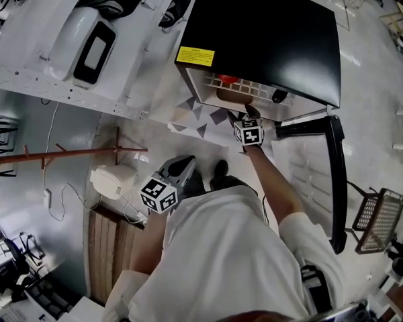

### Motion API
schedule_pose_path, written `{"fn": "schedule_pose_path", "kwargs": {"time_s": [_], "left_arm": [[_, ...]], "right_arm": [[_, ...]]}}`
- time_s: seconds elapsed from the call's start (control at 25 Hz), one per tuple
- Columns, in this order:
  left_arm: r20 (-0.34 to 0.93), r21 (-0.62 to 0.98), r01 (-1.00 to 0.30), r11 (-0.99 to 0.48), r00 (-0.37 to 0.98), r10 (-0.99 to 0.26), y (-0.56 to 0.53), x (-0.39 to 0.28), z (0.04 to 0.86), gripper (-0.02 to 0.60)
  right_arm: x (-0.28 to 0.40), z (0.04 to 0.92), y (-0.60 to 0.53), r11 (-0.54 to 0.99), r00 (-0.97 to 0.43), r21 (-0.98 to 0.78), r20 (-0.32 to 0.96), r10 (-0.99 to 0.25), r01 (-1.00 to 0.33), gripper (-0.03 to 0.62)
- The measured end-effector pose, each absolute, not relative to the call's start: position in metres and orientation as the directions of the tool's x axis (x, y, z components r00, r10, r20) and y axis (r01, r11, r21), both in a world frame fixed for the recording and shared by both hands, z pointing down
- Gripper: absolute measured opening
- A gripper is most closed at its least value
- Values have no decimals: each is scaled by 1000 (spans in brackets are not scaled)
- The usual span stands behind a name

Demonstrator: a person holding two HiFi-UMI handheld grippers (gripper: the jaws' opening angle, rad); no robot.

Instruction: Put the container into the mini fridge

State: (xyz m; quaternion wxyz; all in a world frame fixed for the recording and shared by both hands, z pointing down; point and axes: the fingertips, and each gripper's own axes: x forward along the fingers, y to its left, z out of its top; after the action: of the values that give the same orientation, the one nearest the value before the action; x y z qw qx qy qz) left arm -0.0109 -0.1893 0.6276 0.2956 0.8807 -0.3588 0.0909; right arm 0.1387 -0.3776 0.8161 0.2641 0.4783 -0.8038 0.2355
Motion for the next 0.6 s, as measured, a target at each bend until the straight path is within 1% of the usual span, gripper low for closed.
{"fn": "schedule_pose_path", "kwargs": {"time_s": [0.28, 0.48, 0.6], "left_arm": [[349, 431, -678, -595, 733, -583, -195, -24, 616, 5], [318, 424, -638, -643, 769, -554, -202, -35, 608, 5], [293, 436, -595, -675, 803, -519, -204, -39, 601, 5]], "right_arm": [[135, 779, -365, 413, -411, -142, 598, -688, -899, 328], [137, 739, -352, 353, -380, -158, 539, -751, -922, 271], [135, 720, -340, 327, -354, -147, 525, -774, -934, 254]]}}
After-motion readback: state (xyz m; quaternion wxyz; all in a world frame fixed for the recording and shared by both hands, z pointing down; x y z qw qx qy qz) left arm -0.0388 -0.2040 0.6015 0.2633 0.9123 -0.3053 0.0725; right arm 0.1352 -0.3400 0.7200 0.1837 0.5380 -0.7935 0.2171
